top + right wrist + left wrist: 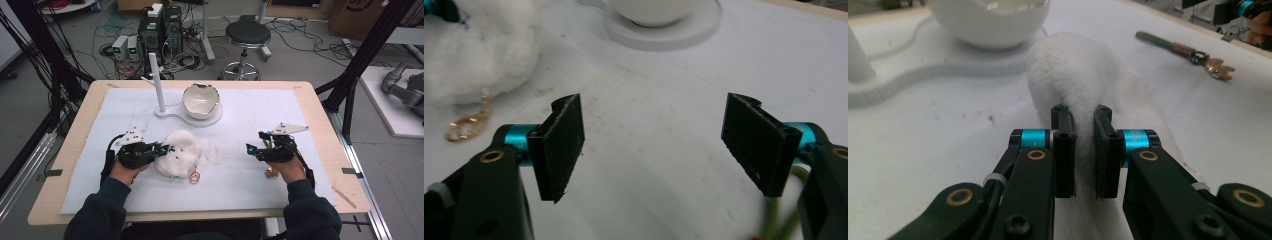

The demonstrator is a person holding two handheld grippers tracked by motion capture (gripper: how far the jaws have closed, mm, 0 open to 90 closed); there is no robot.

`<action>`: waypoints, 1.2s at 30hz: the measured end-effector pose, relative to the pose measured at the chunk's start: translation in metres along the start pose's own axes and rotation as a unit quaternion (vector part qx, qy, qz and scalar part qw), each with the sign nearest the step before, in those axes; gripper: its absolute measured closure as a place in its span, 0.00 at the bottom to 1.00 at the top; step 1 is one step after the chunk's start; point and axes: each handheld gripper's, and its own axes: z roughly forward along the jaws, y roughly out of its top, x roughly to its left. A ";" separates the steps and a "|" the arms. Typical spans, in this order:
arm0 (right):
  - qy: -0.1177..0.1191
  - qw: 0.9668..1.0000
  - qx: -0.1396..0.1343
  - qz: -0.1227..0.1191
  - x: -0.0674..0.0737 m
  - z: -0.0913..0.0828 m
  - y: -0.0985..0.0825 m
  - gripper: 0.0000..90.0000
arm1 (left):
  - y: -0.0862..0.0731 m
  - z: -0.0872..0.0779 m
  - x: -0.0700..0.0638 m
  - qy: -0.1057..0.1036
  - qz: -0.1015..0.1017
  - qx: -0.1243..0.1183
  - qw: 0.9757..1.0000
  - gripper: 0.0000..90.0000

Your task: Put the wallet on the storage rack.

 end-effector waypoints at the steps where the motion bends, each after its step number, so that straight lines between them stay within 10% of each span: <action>1: 0.013 1.000 -0.003 0.002 0.004 0.004 0.003 0.29 | 0.001 -0.001 -0.001 -0.003 0.006 -0.010 1.000 0.90; 13: 0.154 0.987 0.004 -0.041 0.057 0.068 0.039 0.29 | 0.014 0.001 -0.021 -0.042 0.064 -0.061 0.995 0.90; 19: 0.210 0.976 0.029 -0.047 0.064 0.085 0.042 0.61 | 0.014 0.006 -0.025 -0.062 0.063 -0.057 0.994 0.90; 22: 0.218 0.974 0.024 -0.050 0.060 0.082 0.042 0.86 | 0.011 0.009 -0.018 -0.056 0.011 -0.043 0.997 0.78; 25: 0.208 0.975 -0.004 -0.075 0.058 0.075 0.045 0.87 | 0.006 0.015 -0.011 -0.043 -0.036 -0.004 0.998 0.50; 27: 0.215 0.973 -0.022 -0.076 0.057 0.071 0.046 0.87 | 0.001 0.022 -0.007 -0.044 -0.058 0.033 0.997 0.51; 30: 0.209 0.973 -0.030 -0.088 0.057 0.069 0.047 0.87 | -0.002 0.023 -0.009 -0.056 -0.041 0.031 0.997 0.78; 34: 0.201 0.977 -0.031 -0.062 0.053 0.068 0.046 0.74 | 0.000 0.018 -0.011 -0.073 -0.014 0.008 0.997 0.83; 35: 0.182 0.982 -0.036 -0.034 0.050 0.069 0.046 0.53 | 0.001 0.017 -0.012 -0.074 -0.004 0.006 0.997 0.84; 36: 0.182 0.982 -0.036 -0.034 0.050 0.069 0.046 0.53 | 0.002 0.016 -0.012 -0.076 0.002 0.001 0.997 0.84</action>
